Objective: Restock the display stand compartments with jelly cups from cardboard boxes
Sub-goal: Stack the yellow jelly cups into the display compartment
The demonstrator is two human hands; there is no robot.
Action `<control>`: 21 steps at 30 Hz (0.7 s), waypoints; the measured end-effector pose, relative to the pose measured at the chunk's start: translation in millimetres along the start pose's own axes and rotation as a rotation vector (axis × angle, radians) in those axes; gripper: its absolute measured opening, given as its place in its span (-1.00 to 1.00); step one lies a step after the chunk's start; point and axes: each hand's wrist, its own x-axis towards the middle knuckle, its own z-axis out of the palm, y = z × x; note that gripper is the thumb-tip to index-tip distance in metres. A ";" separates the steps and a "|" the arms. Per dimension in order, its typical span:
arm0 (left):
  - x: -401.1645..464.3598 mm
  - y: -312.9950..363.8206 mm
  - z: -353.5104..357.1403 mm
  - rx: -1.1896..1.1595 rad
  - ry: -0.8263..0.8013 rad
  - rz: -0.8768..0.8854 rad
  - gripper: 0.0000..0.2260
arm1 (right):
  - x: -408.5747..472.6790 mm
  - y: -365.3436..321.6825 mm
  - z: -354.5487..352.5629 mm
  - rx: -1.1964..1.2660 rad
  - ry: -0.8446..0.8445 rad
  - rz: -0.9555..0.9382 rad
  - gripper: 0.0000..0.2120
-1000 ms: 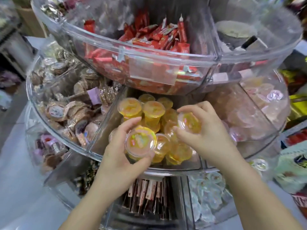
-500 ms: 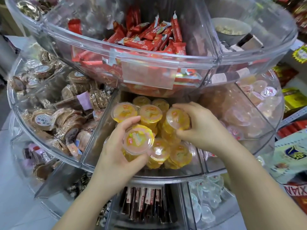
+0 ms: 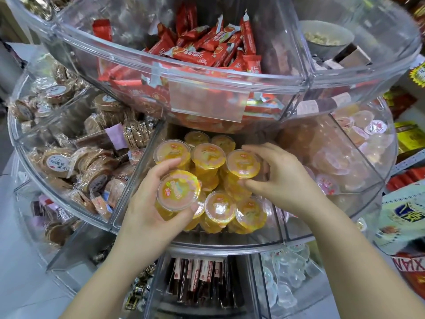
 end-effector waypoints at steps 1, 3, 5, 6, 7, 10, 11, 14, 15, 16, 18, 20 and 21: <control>0.5 -1.1 -1.3 0.003 0.005 0.000 -0.42 | -0.8 -0.2 0.2 -0.022 0.019 0.007 -0.45; 0.6 -3.9 -4.2 0.010 0.014 0.002 -0.42 | -2.8 0.0 0.6 -0.052 0.043 0.011 -0.46; 0.0 -7.0 -7.8 0.025 0.026 0.003 -0.42 | -4.5 0.3 0.4 -0.031 0.046 0.008 -0.46; -0.2 -8.9 -9.5 0.030 0.032 0.000 -0.42 | -5.4 0.7 -0.2 -0.015 0.040 0.012 -0.45; -0.6 -10.7 -10.9 0.026 0.037 -0.005 -0.42 | -6.4 1.1 -1.0 -0.006 0.031 0.016 -0.44; -2.0 -15.8 -13.7 0.013 0.055 -0.014 -0.41 | -8.9 2.1 -2.7 -0.008 0.024 0.019 -0.43; -2.3 -17.0 -14.3 0.018 0.060 -0.014 -0.41 | -9.8 2.0 -2.2 -0.011 0.030 0.022 -0.43; -1.9 -18.0 -16.0 0.017 0.072 -0.013 -0.42 | -12.9 0.1 0.1 -0.035 0.031 0.024 -0.37; -1.9 -17.9 -16.5 0.017 0.077 -0.006 -0.43 | -14.6 -0.1 0.0 -0.041 0.023 0.018 -0.33; -2.0 -18.1 -17.1 0.019 0.086 0.002 -0.43 | -16.4 0.2 -0.6 -0.038 0.019 0.015 -0.27; -2.5 -19.5 -17.9 0.015 0.112 -0.007 -0.41 | -20.5 -0.6 -4.5 -0.007 0.050 0.012 -0.20; -3.5 -21.6 -19.0 0.023 0.139 -0.044 -0.38 | -24.3 -9.3 -6.0 0.026 0.142 -0.032 -0.27; -4.0 -22.9 -19.5 0.034 0.154 -0.060 -0.36 | -25.7 -16.5 -4.2 0.027 0.201 -0.074 -0.36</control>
